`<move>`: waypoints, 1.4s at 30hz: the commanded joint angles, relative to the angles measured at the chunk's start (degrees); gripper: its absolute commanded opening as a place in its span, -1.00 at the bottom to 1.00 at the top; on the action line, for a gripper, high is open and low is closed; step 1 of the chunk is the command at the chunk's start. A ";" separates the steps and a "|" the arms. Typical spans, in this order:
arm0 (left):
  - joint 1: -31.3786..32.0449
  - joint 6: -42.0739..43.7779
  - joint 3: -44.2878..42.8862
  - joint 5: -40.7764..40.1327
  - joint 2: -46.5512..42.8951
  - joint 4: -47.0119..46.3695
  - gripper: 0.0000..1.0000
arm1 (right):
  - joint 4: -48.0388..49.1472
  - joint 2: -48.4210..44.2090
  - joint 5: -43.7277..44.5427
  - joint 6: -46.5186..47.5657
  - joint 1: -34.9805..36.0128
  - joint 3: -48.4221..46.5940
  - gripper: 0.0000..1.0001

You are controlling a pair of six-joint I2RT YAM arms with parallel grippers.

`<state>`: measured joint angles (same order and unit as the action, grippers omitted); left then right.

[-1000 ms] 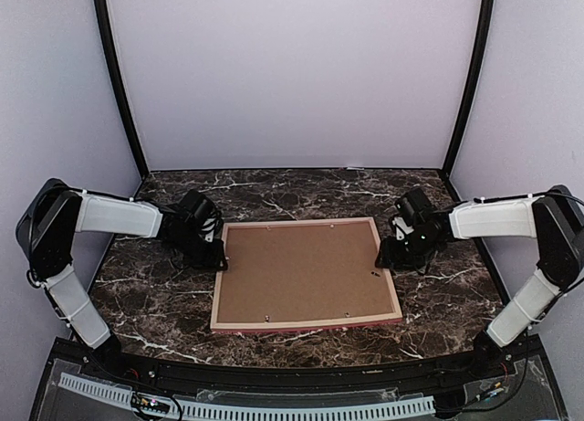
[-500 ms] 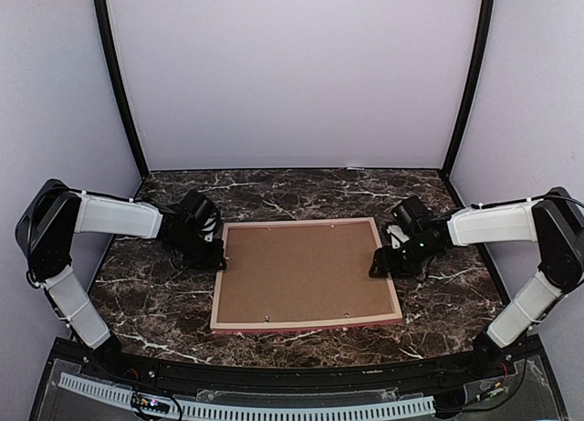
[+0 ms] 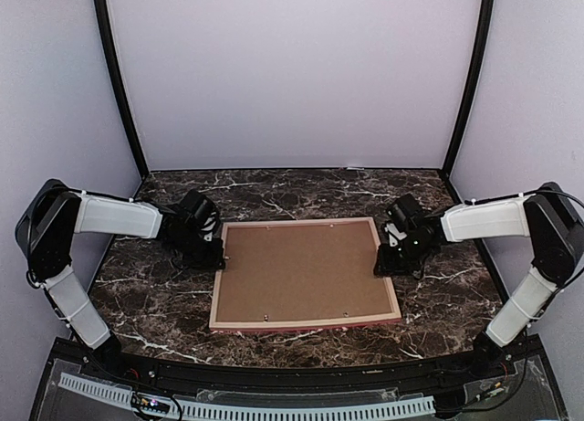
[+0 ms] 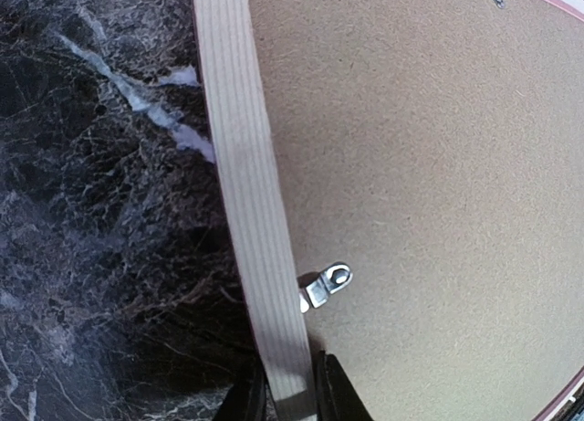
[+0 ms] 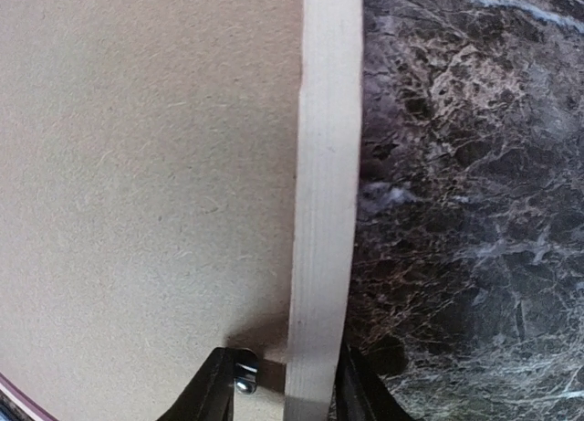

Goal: Put the photo into the frame
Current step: Press the fastener onto the backboard.

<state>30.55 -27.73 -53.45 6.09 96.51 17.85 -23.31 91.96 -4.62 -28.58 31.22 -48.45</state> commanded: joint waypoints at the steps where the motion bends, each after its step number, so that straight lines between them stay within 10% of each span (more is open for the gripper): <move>1: 0.61 2.45 1.15 1.15 -0.36 1.20 -0.71 | 0.81 3.71 0.33 -1.24 0.42 -1.01 -0.34; 17: 0.66 2.59 1.45 1.14 -0.17 1.01 -0.71 | 1.82 5.06 -3.73 -2.51 -1.06 0.19 -0.55; 28: 0.66 2.08 0.87 0.50 -0.53 1.25 -0.63 | 3.03 1.18 -7.13 -2.55 -2.49 0.31 -0.06; 42: 0.65 0.00 0.17 -1.21 -5.42 -0.62 0.32 | 2.45 -11.90 -6.41 -6.20 -1.75 11.70 0.12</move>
<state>31.05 -27.66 -53.36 5.52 95.79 17.61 -21.58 83.22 -10.55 -32.40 28.77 -39.86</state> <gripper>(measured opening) 0.634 0.566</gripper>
